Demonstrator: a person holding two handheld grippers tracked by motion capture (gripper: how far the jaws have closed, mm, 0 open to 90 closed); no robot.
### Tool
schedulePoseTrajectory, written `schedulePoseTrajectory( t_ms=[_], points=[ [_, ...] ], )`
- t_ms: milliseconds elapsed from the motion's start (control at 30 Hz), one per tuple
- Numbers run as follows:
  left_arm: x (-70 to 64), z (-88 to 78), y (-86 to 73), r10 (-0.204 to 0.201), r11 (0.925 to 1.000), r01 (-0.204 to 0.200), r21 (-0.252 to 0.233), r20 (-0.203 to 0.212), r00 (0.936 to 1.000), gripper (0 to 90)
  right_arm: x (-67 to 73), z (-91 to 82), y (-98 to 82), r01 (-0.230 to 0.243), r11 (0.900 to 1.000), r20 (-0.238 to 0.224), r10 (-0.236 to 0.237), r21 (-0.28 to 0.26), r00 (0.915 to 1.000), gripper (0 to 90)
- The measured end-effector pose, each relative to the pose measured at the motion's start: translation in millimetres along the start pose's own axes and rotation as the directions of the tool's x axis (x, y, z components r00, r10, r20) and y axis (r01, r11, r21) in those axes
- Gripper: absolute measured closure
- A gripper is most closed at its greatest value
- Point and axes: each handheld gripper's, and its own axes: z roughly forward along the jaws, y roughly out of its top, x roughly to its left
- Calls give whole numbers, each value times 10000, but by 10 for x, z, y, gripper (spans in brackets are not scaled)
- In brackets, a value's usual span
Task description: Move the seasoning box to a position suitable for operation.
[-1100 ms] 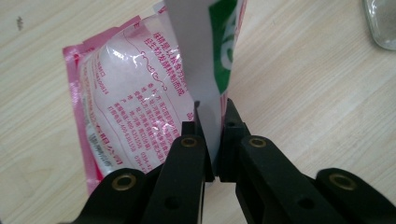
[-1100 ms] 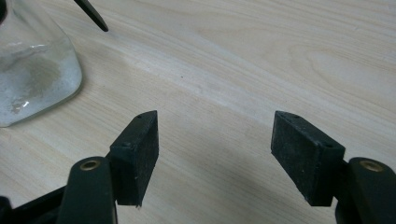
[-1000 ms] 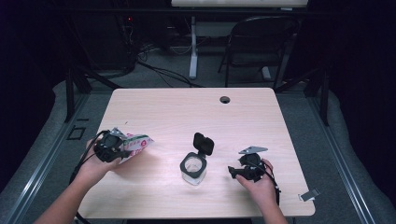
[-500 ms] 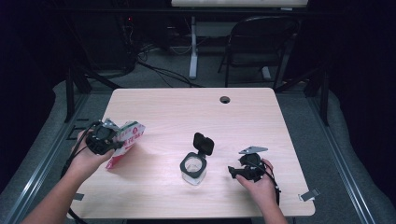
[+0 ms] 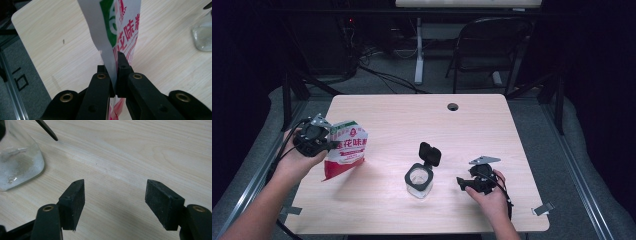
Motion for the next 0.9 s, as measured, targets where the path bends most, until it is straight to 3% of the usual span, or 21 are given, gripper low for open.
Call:
schedulePoseTrajectory(
  t_ms=[367,600,900],
  points=[
    [-236,-7,177,578,9983,-573,-100,516,9970,900,-9,-9,1,-39,10000,-15,38,-80,10000,321],
    [-455,41,334,1117,9937,-1109,-128,955,9891,900,-15,-10,2,-43,10000,-11,43,-52,10000,314],
    [-644,113,447,1473,9889,-1430,-401,1393,9792,900,-24,-15,0,14,10000,84,-13,-94,10000,299]
  ],
)
